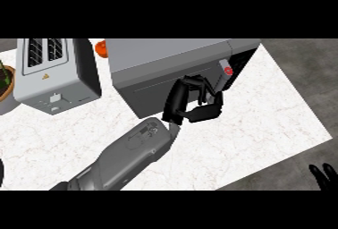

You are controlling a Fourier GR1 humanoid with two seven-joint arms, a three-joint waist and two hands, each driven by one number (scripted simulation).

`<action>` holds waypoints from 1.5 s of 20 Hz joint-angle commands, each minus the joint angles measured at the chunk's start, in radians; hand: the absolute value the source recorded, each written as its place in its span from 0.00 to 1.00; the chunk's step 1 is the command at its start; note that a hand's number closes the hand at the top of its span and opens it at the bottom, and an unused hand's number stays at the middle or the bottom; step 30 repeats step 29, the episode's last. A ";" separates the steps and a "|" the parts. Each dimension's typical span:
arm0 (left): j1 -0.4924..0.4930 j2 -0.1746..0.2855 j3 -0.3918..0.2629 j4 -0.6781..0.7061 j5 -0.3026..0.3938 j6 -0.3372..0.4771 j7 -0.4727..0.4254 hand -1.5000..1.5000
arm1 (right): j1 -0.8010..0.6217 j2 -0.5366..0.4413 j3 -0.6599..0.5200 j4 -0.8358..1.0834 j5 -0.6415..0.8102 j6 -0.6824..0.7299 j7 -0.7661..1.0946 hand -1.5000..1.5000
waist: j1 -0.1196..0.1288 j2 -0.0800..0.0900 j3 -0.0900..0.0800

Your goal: Pick up the milk, place it into the microwave and close the microwave

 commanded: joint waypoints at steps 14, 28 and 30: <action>-0.094 -0.009 0.032 0.112 0.079 -0.006 -0.059 1.00 | 0.021 -0.046 -0.028 -0.067 -0.101 0.038 0.020 0.00 | -0.032 0.024 0.003; -0.097 -0.009 0.014 0.135 0.117 0.010 -0.109 1.00 | 0.064 -0.088 -0.040 -0.122 -0.157 0.066 0.050 0.00 | -0.050 0.021 0.002; -0.101 -0.009 0.007 0.137 0.115 0.016 -0.111 1.00 | 0.066 -0.100 -0.053 -0.118 -0.163 0.070 0.055 0.00 | -0.054 0.021 0.003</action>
